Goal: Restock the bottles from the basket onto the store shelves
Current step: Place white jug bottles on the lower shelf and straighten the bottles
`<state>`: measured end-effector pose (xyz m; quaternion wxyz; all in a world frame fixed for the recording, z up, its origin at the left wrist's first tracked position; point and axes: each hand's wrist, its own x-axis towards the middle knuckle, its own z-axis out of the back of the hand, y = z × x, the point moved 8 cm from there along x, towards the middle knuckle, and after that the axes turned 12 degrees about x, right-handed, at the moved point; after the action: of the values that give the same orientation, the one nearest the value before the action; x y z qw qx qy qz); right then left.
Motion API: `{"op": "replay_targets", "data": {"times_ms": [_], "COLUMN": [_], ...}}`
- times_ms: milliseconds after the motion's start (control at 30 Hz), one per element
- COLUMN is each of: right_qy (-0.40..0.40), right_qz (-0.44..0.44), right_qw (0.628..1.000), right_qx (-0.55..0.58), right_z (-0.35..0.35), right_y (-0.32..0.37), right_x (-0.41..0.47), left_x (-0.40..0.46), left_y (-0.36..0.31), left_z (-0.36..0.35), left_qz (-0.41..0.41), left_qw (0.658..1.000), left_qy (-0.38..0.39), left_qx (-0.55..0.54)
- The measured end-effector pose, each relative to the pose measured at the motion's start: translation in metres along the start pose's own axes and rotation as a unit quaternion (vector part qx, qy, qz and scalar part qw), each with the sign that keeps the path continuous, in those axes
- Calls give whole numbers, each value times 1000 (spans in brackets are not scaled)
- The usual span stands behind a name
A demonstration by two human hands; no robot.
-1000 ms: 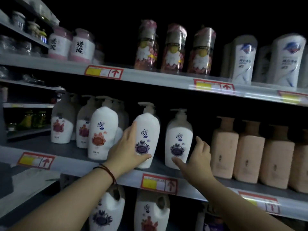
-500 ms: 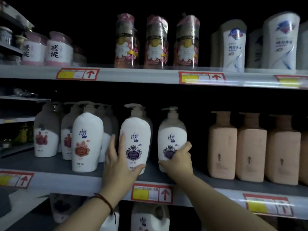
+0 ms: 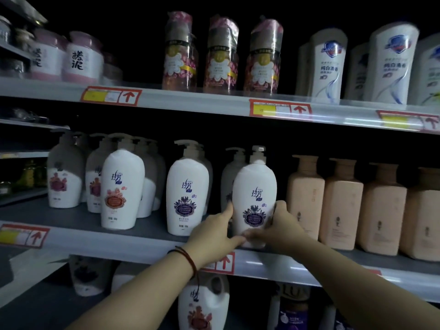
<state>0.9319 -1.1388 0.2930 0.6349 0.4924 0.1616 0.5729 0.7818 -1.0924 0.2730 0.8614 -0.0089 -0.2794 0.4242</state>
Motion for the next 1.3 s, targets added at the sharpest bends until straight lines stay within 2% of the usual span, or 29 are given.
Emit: {"op": "replay_targets", "data": {"times_ms": [133,167,200,267,300,333,367,433,533,600,667,767,833,1067,1133,1200,1233,1300], "right_qy": [33,16,-30,-122,-131,-103,-58,13,29,50,76,69,22,-19,-93,-151,-136,-44], "right_qz": [5,19,52,193,272,327,337,280,154,73,21,46,83,134,204,325,382,453], "right_qw": [998,999,998,965,936,915,912,941,979,993,997,995,990,989,973,923,899,872], "right_qx": [50,34,-9,-131,-183,-212,-224,-191,-132,-77,-17,-58,-112,-53,-59,-138,-165,-178], "right_z": [5,5,8,6,-5,-23,-41,-72,-102,-115,-128,-138,-134,-124,-118,-123,-133,-168], "right_y": [-14,-13,-7,25,45,59,66,68,71,65,55,45,43,40,55,83,97,121], "right_x": [-1,-6,-13,-38,-53,-62,-64,-52,-24,-7,5,3,-1,-7,-20,-40,-48,-57], "left_x": [0,-3,-7,-21,-29,-38,-43,-47,-43,-37,-36,-38,-39,-48,-61,-82,-92,-101], "left_y": [2,2,3,9,14,23,35,64,104,126,138,139,136,127,124,141,156,194], "left_z": [-8,-4,6,46,63,76,83,89,75,58,43,38,38,43,62,93,106,122], "left_qz": [24,21,12,-10,-20,-17,-5,44,97,126,147,147,140,83,52,78,110,172], "left_qw": [998,998,999,980,959,941,929,936,966,982,984,982,981,988,976,938,921,913], "left_qy": [52,52,22,-143,-220,-266,-297,-286,-207,-139,-98,-118,-135,-129,-212,-335,-370,-369], "left_qx": [-20,-2,38,135,179,208,220,200,123,40,-37,-32,-21,-17,3,40,43,10]}}
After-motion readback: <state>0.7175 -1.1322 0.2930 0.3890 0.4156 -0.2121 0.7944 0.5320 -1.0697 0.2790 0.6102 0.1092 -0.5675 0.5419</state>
